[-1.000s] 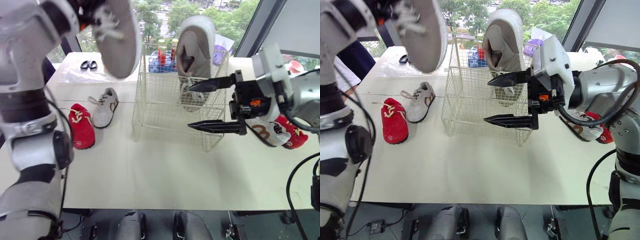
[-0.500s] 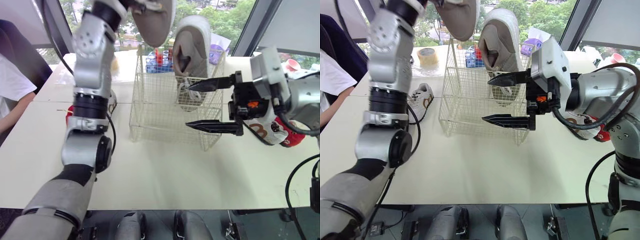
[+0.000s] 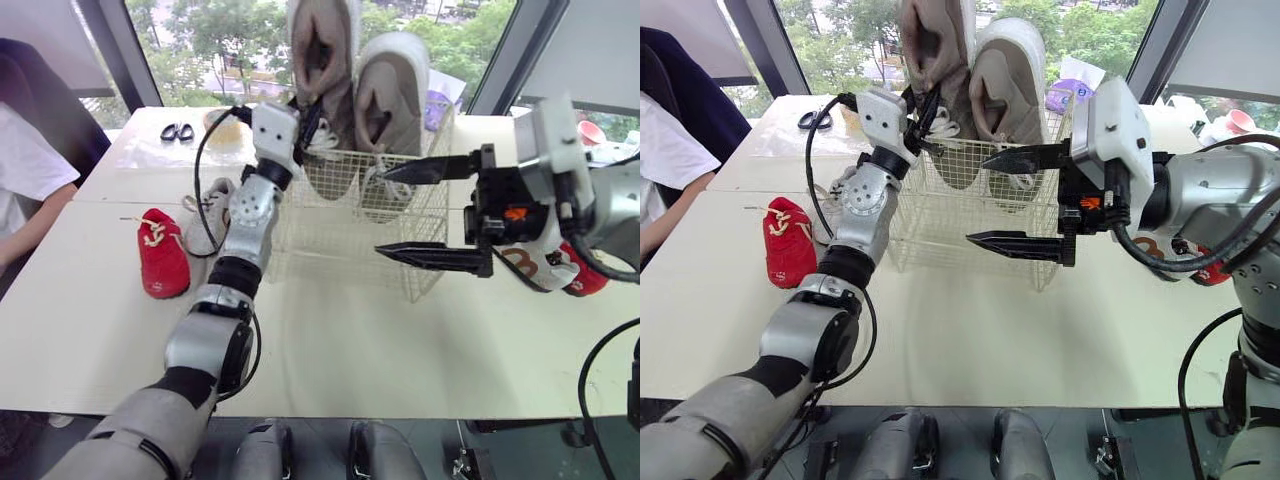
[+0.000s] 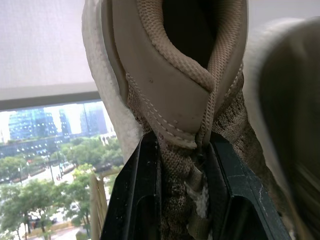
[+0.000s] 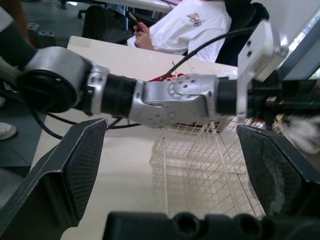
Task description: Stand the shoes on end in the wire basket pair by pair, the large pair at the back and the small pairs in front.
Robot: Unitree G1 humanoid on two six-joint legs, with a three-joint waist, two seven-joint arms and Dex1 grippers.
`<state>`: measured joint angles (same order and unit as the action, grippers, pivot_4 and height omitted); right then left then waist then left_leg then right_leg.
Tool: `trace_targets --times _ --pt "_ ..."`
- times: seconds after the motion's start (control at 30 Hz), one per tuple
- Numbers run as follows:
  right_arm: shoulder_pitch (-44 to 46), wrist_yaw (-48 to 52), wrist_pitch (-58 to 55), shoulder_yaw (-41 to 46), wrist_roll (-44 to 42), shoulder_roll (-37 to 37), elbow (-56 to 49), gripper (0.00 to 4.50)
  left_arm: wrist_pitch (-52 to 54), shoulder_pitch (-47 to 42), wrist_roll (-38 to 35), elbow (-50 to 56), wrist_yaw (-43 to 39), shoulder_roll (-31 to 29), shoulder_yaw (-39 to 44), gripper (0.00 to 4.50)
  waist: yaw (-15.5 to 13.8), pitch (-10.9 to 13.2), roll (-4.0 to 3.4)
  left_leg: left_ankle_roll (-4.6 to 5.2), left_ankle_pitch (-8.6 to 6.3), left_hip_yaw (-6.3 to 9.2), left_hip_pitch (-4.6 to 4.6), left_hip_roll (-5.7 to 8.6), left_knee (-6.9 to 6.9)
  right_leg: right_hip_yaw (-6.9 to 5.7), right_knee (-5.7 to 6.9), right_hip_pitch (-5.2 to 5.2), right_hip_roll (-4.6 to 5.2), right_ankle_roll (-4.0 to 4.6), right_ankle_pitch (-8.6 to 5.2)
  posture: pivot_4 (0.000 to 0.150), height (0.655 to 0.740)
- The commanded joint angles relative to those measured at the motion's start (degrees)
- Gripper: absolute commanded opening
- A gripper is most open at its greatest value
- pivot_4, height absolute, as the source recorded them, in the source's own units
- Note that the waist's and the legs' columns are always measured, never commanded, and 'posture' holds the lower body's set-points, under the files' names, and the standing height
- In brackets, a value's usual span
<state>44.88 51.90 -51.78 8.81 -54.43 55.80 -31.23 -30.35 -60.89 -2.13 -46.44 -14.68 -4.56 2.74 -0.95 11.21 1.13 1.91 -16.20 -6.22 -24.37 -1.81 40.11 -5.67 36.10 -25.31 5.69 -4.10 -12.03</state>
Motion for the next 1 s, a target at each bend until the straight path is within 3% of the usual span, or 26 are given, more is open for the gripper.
trace_targets --times 0.03,0.37,0.47,0.57,0.63,0.87,1.0 --pt "0.2 -0.8 0.1 2.5 -1.3 1.1 -1.1 4.50 7.8 4.3 1.4 9.4 0.0 0.0 -2.4 0.58 0.1 0.0 -0.01 0.00 0.00 0.00 0.01 0.00 0.00 0.00 0.00 0.00 0.00 0.00 0.00 0.150 0.7400" --pt "-0.3 -0.9 0.2 2.0 -1.6 1.5 -0.9 4.50 48.7 15.6 -2.8 38.9 -2.8 -1.6 -5.3 0.58 0.3 -0.1 -0.07 0.00 0.00 0.04 0.02 -0.02 -0.02 0.01 0.02 0.00 -0.03 0.00 0.00 0.150 0.7400" --pt "-0.1 -0.6 0.2 1.7 -1.5 1.4 -0.7 4.50 54.8 16.1 -2.8 44.4 -2.3 -2.2 -5.7 1.94 0.2 -0.1 -0.14 0.00 0.00 0.04 0.07 -0.02 -0.02 0.01 0.02 0.05 -0.03 -0.01 -0.01 0.150 0.7400" --pt "0.1 -0.5 0.1 1.5 -1.5 1.3 -0.4 4.50 57.6 16.8 -2.3 47.8 -2.9 -3.2 -6.7 3.63 0.0 -0.1 -0.14 0.00 0.00 0.07 0.11 -0.01 -0.01 0.00 0.02 0.13 -0.03 0.00 -0.01 0.150 0.7400" --pt "0.2 -0.6 0.2 1.3 -1.2 1.2 -0.2 4.50 58.5 17.4 -1.9 49.6 -3.9 -4.6 -7.2 4.41 0.1 -0.1 -0.14 0.00 0.00 0.08 0.13 0.00 0.00 0.00 -0.01 0.16 -0.03 0.00 -0.01 0.150 0.7400" --pt "-0.2 -2.1 0.2 2.5 -0.2 1.5 1.3 4.50 65.2 16.3 -9.1 57.0 -7.2 -7.8 -1.9 4.41 0.2 -0.1 -0.15 -0.03 0.01 0.10 0.18 -0.01 0.01 0.03 0.03 0.17 -0.04 0.02 -0.01 0.150 0.7400" --pt "-0.7 -4.2 -0.2 5.6 0.7 2.8 4.0 4.50 74.6 14.7 -16.2 63.6 -11.8 -14.1 2.4 4.41 0.2 -0.1 -0.16 -0.05 0.03 0.10 0.08 -0.01 0.00 0.03 0.03 0.07 -0.04 0.02 -0.01 0.150 0.7400"
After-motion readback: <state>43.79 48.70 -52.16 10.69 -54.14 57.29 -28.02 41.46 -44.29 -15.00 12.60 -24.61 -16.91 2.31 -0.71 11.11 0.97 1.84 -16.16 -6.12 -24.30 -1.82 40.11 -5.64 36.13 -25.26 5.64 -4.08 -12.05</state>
